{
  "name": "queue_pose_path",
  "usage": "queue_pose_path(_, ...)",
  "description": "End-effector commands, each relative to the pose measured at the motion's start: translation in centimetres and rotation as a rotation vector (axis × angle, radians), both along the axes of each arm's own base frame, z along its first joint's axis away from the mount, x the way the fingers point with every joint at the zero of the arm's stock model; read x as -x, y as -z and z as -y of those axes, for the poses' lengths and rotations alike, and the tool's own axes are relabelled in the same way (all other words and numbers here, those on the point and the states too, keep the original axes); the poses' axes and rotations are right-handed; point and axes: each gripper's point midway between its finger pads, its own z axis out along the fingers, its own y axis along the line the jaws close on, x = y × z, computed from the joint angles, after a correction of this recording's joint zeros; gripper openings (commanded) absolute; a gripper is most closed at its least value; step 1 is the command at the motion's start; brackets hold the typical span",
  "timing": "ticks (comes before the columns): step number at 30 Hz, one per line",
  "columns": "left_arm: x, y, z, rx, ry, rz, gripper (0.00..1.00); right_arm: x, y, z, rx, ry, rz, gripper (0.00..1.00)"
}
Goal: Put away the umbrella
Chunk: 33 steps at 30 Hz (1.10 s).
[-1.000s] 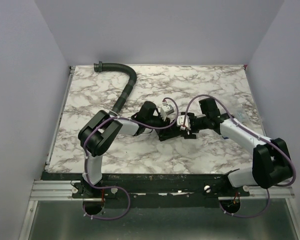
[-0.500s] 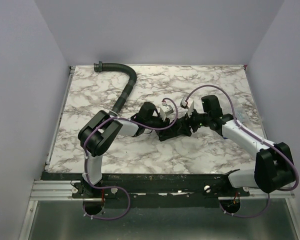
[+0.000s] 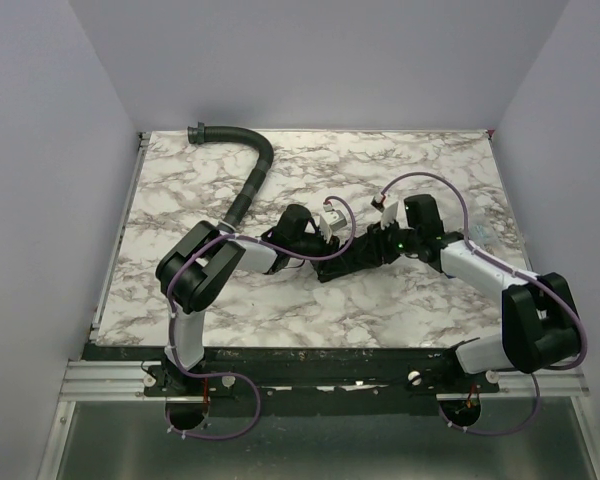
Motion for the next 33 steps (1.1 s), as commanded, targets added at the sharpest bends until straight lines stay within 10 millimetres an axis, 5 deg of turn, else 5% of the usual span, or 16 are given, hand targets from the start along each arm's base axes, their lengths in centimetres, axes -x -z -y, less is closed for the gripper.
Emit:
queue_pose_path(1, 7.4, 11.4, -7.5, -0.407, -0.059, -0.346, 0.0, 1.6, -0.1, -1.4, -0.097, -0.052, -0.076, 0.37)
queue_pose_path(6, 7.4, 11.5, -7.5, -0.409, -0.057, -0.345, 0.0, 2.4, -1.4, -2.0, -0.166, -0.061, -0.106, 0.21)
queue_pose_path(11, 7.3, 11.5, -7.5, -0.408, -0.058, -0.343, 0.0, 1.7, 0.0, -1.3, -0.15, -0.001, -0.145, 0.16)
queue_pose_path(16, 7.2, 11.4, -7.4, -0.408, -0.057, -0.34, 0.0, 1.7, 1.2, -1.0, -0.132, 0.0, -0.196, 0.4)
queue_pose_path(21, 7.0, 11.3, -7.3, -0.408, -0.057, -0.333, 0.0, 2.7, 1.0, -2.1, -0.201, -0.044, -0.243, 0.42)
queue_pose_path(26, 6.9, 11.3, -7.3, -0.408, -0.057, -0.329, 0.0, 3.5, 0.4, -2.6, -0.239, -0.102, -0.272, 0.08)
queue_pose_path(30, 6.9, 11.3, -7.4, -0.411, -0.054, -0.323, 0.0, 6.6, -2.5, -4.0, -0.392, -0.247, -0.369, 0.02)
queue_pose_path(33, 6.9, 11.3, -7.4, -0.414, -0.053, -0.318, 0.0, 7.6, -2.3, -4.1, -0.417, -0.264, -0.434, 0.0)
